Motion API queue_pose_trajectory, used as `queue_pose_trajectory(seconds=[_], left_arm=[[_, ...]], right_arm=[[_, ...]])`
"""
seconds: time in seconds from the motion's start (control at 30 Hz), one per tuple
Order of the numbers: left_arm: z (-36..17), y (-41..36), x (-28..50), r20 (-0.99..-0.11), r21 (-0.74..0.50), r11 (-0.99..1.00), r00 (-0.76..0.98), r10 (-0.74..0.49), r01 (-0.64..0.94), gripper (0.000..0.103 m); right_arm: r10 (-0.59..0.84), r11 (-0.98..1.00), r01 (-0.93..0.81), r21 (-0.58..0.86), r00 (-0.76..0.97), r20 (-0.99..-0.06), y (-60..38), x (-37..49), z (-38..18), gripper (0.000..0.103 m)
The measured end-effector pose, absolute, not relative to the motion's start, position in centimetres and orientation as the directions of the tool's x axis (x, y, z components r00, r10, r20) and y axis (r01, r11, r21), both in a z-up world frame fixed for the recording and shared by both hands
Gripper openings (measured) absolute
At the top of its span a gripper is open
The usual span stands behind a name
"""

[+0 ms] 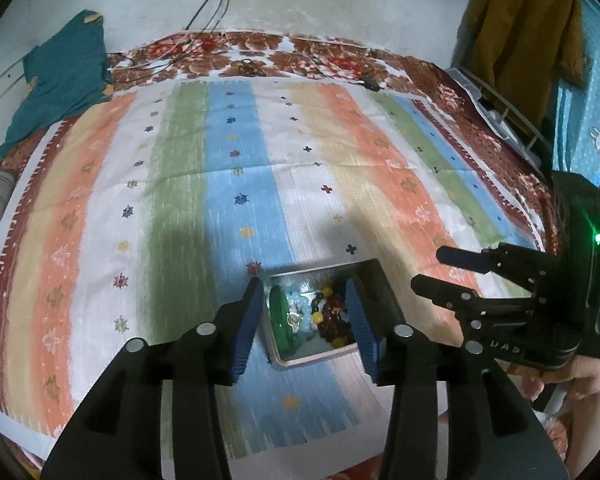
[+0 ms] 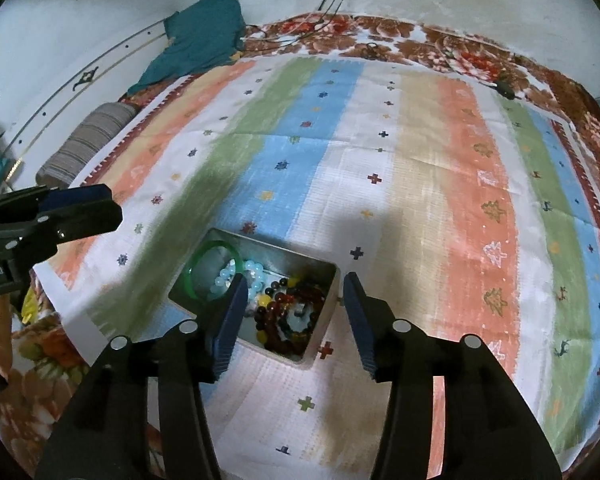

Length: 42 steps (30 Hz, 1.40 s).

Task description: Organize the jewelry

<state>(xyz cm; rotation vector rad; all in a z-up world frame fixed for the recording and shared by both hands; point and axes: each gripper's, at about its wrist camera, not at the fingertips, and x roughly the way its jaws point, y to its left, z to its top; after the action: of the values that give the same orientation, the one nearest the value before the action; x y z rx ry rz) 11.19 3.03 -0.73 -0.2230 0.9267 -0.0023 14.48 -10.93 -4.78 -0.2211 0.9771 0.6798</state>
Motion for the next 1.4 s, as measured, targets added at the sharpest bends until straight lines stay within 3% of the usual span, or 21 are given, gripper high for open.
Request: queue_pose_trajectory(seconds=[0.13,0.47,0.67,1.4], left_arm=[[-0.7,2.6,10.3,-0.789,-0.181,0.98,0.607,-0.094,-0.083,0.058],[-0.8,2.1,8.3,-0.789,-0.152,0.984,0.611,-0.063,-0.095,0.086],[-1.1,1.7,7.2,-0.787,-0.132,0.986,0.616,-0.042,-0.101,0.096],[-1.4,0.0,3.5,-0.765,-0.025,0.993,0.641,0.053,-0.112,0.097]], right_arm=[[0.446,0.773,-0.621,0.127,0.39,-0.805,-11.8,13.5,-4.2,0.064],[0.451,0.787,-0.606,0.119,0.433,-0.781,-13.3,12.0,-3.6,0.079],[0.45,0.786,-0.61,0.101,0.453,-0.77,-13.8,10.8,-3.3,0.088],[0.462,0.783,-0.618,0.074,0.498,-0.733,-15.1,8.0,-2.4,0.093]])
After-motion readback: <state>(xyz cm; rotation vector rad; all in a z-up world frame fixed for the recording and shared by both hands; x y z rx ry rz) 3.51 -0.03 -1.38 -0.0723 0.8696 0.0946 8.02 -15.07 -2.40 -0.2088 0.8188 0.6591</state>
